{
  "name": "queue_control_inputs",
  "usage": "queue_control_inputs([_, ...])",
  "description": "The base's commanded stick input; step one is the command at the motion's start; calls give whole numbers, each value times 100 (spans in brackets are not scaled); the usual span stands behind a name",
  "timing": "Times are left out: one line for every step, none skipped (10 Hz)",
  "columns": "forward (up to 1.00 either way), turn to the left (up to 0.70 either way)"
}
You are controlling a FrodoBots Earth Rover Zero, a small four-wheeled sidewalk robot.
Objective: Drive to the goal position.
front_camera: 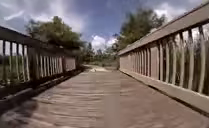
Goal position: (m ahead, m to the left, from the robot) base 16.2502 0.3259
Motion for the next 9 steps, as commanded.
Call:
queue_control_inputs([84, 0])
queue_control_inputs([84, 0])
queue_control_inputs([84, 0])
queue_control_inputs([84, 0])
queue_control_inputs([84, 0])
queue_control_inputs([84, 0])
queue_control_inputs([84, 0])
queue_control_inputs([84, 0])
queue_control_inputs([84, 0])
